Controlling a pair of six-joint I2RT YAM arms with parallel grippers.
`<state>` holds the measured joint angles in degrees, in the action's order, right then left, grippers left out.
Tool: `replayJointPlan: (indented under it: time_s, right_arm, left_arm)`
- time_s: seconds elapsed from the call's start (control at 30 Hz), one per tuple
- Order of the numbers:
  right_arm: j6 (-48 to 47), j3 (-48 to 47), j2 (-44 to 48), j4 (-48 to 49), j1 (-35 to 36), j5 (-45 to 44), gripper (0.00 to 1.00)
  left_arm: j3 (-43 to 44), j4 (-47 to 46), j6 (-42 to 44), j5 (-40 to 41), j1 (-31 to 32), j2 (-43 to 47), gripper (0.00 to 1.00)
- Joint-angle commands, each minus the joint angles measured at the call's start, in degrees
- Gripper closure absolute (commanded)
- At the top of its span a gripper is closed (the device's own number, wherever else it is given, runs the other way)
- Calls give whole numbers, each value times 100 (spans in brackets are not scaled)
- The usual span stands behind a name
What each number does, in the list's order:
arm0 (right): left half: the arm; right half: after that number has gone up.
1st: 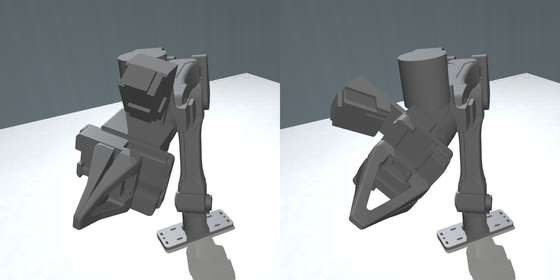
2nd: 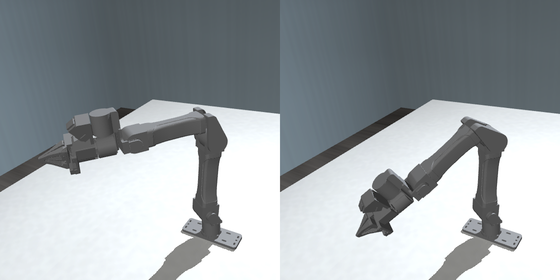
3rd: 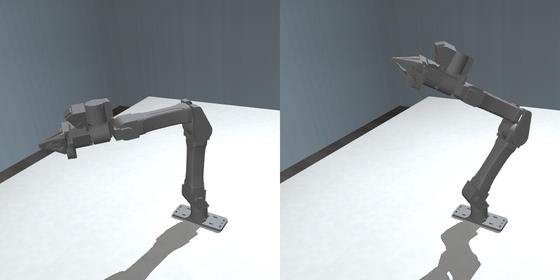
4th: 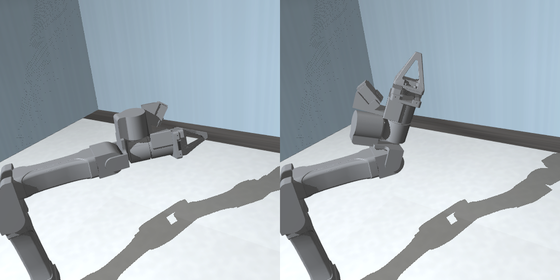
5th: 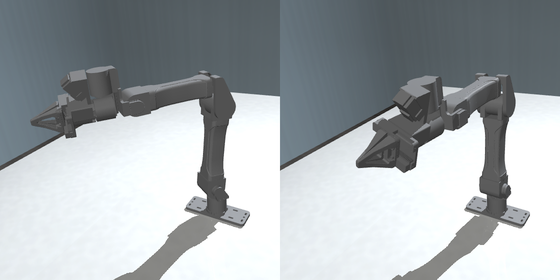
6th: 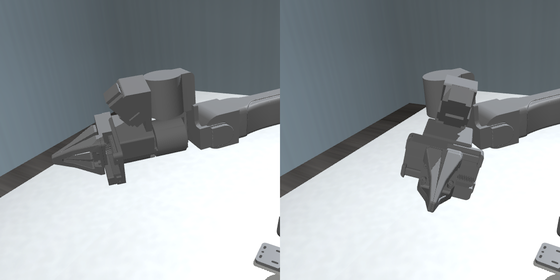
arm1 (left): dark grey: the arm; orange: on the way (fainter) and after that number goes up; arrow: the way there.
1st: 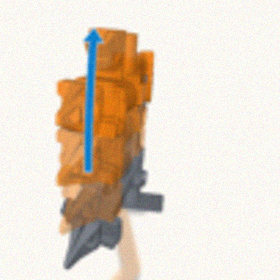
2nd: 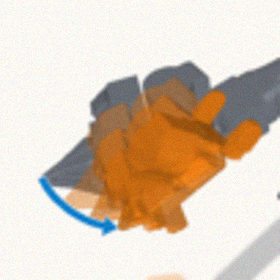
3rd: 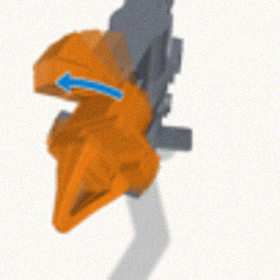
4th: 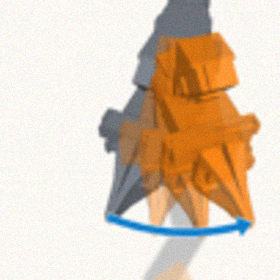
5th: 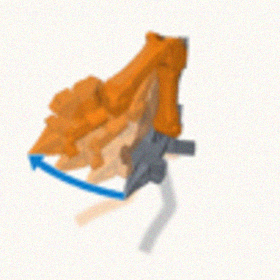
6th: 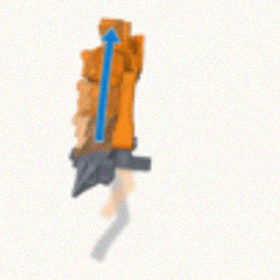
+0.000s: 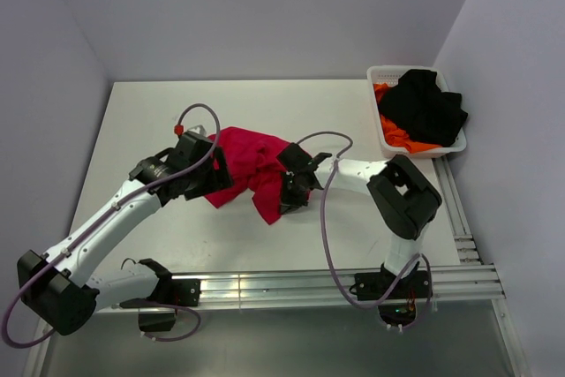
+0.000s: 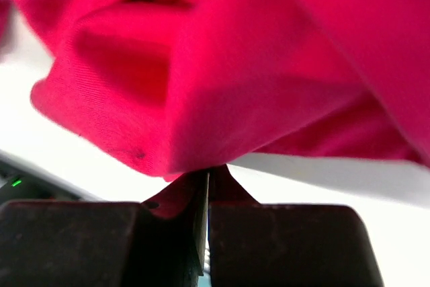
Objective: Fold and stack the t-shirts
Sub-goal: Flatten out the tshirt
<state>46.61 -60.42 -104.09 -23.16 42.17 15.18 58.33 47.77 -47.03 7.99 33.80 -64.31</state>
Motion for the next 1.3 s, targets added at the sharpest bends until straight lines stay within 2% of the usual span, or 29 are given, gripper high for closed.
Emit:
replayJointPlan:
  time_s: [0.0, 0.13, 0.17, 0.27, 0.43, 0.47, 0.57, 0.83, 0.93, 1.27]
  right_arm:
    - [-196, 109, 660, -697, -156, -1145, 100]
    - [-257, 601, 2196, -1365, -1016, -1474, 100]
    - [-319, 672, 2366, -1471, -1410, -1509, 100]
    - [-600, 690, 2718, -1814, -1782, -1720, 100]
    - [-566, 865, 2982, -1868, -1844, -1685, 100]
    - [-539, 935, 3009, -1850, -1844, -1650, 100]
    - [-477, 1032, 3088, -1833, -1836, -1624, 100]
    - [-644, 1182, 3281, -1938, -1871, -1720, 100]
    - [-644, 1279, 3299, -1894, -1879, -1659, 100]
    - [-776, 1279, 3264, -1868, -1914, -1667, 100]
  left_arm:
    - [424, -101, 176, 124, 12, -72, 19]
    - [1135, -180, 360, 19, 30, -327, 17]
    - [1242, -206, 413, -25, 30, -571, 18]
    - [1549, -373, 624, 105, 204, -1212, 19]
    - [2558, -207, 958, 852, 785, -2645, 21]
    - [2665, -180, 993, 1001, 934, -3100, 22]
    - [2868, -136, 1046, 1134, 1075, -3735, 24]
    - [2298, -13, 757, 2091, 1137, -3975, 29]
    - [2201, -135, 782, 2172, 1146, -4054, 31]
    - [2991, -215, 1380, 2427, 1120, -5028, 34]
